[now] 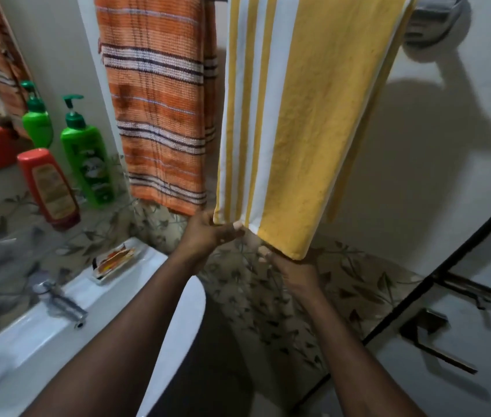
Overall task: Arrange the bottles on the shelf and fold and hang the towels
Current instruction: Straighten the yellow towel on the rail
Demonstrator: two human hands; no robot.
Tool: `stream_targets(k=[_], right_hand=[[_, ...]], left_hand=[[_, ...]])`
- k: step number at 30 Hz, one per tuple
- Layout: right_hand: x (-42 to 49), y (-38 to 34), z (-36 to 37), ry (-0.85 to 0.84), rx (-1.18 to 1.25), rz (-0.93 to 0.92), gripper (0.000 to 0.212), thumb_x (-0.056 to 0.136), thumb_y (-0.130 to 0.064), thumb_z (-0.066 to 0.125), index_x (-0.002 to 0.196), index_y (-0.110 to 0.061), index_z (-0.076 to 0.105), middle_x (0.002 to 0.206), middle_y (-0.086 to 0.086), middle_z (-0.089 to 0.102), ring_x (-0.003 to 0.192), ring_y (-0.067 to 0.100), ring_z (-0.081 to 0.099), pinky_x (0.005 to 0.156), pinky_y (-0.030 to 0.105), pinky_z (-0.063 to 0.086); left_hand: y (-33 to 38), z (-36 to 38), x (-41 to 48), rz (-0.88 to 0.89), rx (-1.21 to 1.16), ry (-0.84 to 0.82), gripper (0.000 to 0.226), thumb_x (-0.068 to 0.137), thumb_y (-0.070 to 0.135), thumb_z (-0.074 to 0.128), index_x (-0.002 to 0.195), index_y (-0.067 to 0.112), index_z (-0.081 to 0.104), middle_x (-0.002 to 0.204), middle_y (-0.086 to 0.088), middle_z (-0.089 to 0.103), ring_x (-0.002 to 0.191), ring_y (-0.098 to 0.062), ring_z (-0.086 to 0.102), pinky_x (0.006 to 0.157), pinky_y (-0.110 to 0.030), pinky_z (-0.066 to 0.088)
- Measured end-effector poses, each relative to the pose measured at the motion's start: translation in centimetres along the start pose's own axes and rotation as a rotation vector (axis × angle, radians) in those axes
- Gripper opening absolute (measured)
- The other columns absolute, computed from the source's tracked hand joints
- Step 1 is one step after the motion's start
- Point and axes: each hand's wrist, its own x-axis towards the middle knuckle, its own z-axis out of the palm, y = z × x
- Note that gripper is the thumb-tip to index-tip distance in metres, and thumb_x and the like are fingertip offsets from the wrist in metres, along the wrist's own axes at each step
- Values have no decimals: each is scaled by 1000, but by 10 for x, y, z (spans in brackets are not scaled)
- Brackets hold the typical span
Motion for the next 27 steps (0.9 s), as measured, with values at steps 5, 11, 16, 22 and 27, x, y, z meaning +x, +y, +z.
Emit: stream_targets(k=[5,11,16,22,27], right_hand=[[7,14,27,-266,-35,-76,22,70,-41,91,82,-27,79,86,0,79,92,26,78,81,39,57],[-1,23,59,-519,-81,-150,13,88,-13,82,95,-11,72,96,12,77,83,23,75,71,25,58],[-21,16,110,-738,-216,-274,13,90,-20,81,96,-17,70,89,5,73,85,25,76,74,35,57],[-17,15,197,-777,-471,-434,22,77,-41,82,85,-29,65,87,-7,72,86,20,73,83,41,61],[4,25,262,-774,-778,-530,30,82,-44,81,102,-26,68,107,0,73,98,24,68,83,35,57]], left_hand=[[-17,-4,-18,-50,-45,204,22,91,-6,73,107,6,66,95,-12,79,92,-34,78,94,-44,61],[-32,-25,-73,-83,52,454,21,93,-3,72,112,1,67,103,-20,78,83,-29,78,74,-29,61],[-45,-57,-111,-121,351,702,9,91,9,74,94,18,73,91,-6,80,84,-22,78,92,-47,61],[-52,-103,-128,-256,920,828,30,92,24,76,121,19,70,122,0,73,111,-23,68,88,-30,51],[-69,-157,-108,-441,1161,698,45,92,22,73,134,12,61,134,-12,64,118,-32,63,81,-33,45]])
